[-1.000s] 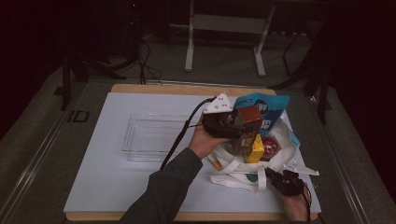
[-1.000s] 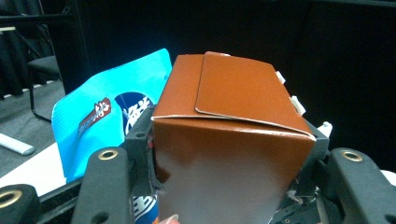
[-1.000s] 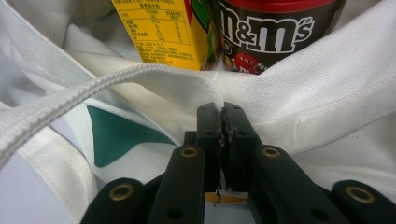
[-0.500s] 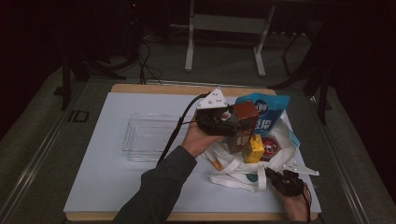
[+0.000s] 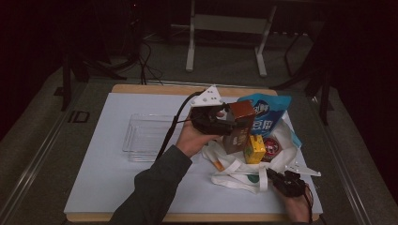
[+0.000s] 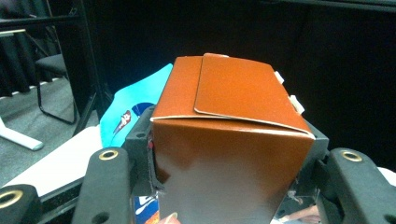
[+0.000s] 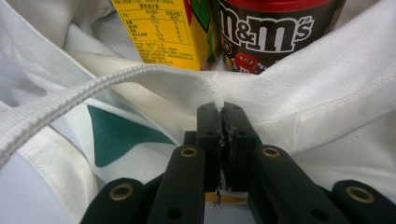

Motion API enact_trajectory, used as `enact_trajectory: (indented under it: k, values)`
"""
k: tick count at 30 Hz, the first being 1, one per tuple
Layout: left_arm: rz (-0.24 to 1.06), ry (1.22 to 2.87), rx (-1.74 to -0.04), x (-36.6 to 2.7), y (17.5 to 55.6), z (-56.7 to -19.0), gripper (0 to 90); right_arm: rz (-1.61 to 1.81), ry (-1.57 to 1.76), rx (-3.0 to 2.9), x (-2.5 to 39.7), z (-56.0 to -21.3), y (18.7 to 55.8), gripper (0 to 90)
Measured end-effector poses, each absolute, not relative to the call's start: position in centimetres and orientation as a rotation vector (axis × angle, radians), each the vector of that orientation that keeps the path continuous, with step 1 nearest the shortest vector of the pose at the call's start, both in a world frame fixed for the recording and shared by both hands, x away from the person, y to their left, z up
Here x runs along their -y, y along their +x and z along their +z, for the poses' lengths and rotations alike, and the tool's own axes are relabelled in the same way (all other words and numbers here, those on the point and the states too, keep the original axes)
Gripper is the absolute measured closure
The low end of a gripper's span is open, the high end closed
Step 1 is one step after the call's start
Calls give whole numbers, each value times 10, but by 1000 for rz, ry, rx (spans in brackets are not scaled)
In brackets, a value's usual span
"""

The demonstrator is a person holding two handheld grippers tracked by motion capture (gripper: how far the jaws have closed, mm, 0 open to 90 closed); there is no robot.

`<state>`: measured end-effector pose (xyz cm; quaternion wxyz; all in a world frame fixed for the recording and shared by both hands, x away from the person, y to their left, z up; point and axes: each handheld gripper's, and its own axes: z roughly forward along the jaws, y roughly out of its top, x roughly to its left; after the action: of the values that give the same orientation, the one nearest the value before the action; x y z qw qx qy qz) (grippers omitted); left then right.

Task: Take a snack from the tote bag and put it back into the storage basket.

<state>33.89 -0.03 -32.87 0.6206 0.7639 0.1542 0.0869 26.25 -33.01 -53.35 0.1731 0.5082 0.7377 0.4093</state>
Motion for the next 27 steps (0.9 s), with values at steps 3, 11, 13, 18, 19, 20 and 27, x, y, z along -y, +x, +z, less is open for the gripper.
enact_trajectory:
  k: [3, 11, 13, 18, 19, 20, 27]
  values:
    - [178, 1741, -353, -5, 339, -326, 425, 1162, 1442, -2093, 330, -534, 262, 868]
    - [155, 1746, -332, -16, 339, -324, 425, 1170, 1440, -2094, 331, -534, 263, 867]
    - [162, 1748, -331, -18, 338, -324, 425, 1172, 1441, -2094, 331, -534, 263, 868]
    - [165, 1755, -326, -26, 338, -322, 425, 1173, 1440, -2096, 331, -534, 263, 867]
    - [166, 1755, -323, -27, 338, -322, 425, 1172, 1440, -2095, 331, -534, 263, 867]
    - [167, 1758, -323, -29, 338, -322, 425, 1172, 1440, -2095, 331, -534, 263, 867]
    - [201, 1770, -330, -43, 337, -320, 425, 1173, 1437, -2097, 331, -534, 263, 868]
